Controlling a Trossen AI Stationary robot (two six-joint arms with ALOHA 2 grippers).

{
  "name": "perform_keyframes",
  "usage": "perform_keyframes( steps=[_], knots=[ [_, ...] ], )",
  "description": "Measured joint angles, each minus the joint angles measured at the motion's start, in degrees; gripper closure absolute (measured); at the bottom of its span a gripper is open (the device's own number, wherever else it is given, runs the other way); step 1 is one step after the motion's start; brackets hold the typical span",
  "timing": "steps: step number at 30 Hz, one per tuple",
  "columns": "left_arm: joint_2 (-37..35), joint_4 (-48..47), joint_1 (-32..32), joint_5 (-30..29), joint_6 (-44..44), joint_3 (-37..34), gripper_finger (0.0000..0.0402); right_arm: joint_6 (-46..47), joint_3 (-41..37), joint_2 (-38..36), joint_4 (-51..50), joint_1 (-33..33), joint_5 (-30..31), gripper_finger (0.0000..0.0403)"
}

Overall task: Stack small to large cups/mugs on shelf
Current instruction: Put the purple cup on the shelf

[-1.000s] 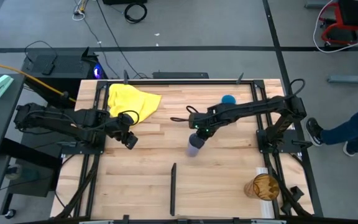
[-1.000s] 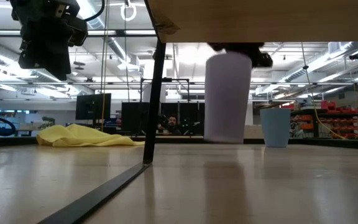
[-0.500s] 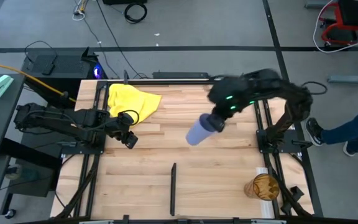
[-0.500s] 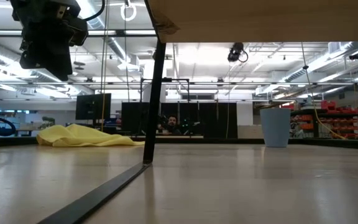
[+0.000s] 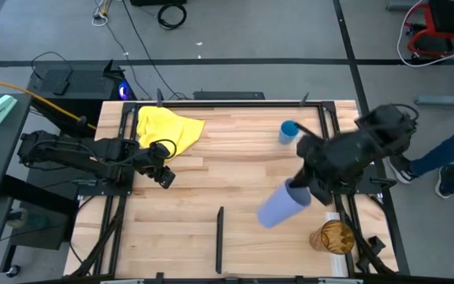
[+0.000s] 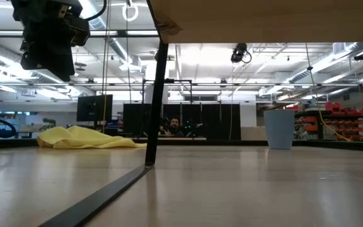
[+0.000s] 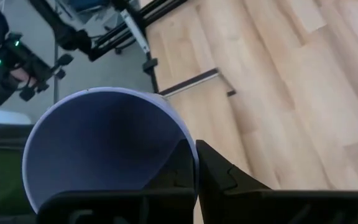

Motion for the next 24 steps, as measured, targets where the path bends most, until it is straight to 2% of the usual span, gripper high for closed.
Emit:
perform_keyframes(
  steps=[5, 9, 17, 24],
  knots=[
    [0.0, 0.05, 0.0, 0.01, -0.42, 0.0, 0.0294, 5.63, -2.22, 0.0, -0.01, 6.32, 4.52, 0.04],
    [0.0, 0.07, 0.01, 0.0, -0.6, 0.0, 0.0294, 9.66, -5.97, 0.0, 0.05, 9.42, 5.14, 0.04],
    [0.0, 0.18, 0.0, 0.0, -0.62, 0.0, 0.0294, 14.44, -16.62, 0.06, -0.02, 11.96, 5.32, 0.04],
    [0.0, 0.25, 0.0, 0.01, -0.65, 0.0, 0.0294, 15.39, -22.64, 0.11, 0.02, 12.49, 5.11, 0.04]
  ],
)
